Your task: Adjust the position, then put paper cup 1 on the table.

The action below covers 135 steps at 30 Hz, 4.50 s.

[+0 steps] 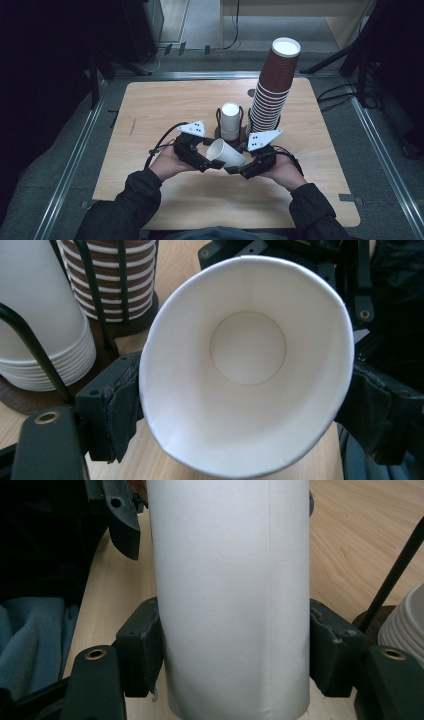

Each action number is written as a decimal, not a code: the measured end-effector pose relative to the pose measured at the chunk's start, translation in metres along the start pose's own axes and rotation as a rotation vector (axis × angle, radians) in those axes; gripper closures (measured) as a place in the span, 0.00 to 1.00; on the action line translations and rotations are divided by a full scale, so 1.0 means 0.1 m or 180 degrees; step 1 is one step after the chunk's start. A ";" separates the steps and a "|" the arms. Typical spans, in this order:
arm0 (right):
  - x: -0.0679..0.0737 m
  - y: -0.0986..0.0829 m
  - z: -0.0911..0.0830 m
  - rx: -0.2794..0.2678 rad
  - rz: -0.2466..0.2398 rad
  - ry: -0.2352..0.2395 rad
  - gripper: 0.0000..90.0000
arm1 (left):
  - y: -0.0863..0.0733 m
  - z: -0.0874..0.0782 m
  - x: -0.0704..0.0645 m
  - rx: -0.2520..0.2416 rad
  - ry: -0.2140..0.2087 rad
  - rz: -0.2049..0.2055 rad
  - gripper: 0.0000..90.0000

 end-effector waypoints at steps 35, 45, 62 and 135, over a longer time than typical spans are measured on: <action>0.04 -0.04 0.05 0.0170 0.0114 0.0121 0.30 | 0.01 -0.03 -0.03 0.0018 -0.0121 0.0028 0.33; 0.03 -0.14 0.06 0.0399 0.0081 0.0114 0.27 | -0.01 -0.09 0.00 0.0043 -0.0063 0.0018 0.33; -0.04 -0.19 0.01 0.0467 0.0162 -0.0073 0.22 | -0.10 -0.17 0.09 0.0381 0.0236 0.0076 0.32; -0.29 -0.35 -0.04 0.0687 0.0457 -0.0644 0.20 | -0.96 -1.70 1.28 0.0618 0.1818 -0.1205 0.30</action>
Point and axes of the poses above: each handheld gripper's, and its own axes: z roughly forward along the jaws, y roughly out of its top, x roughly to its left, the point moved 8 cm from there along z, roughly forward along the jaws, and after that the axes turned 10 degrees about -y, right-handed, at the moved point
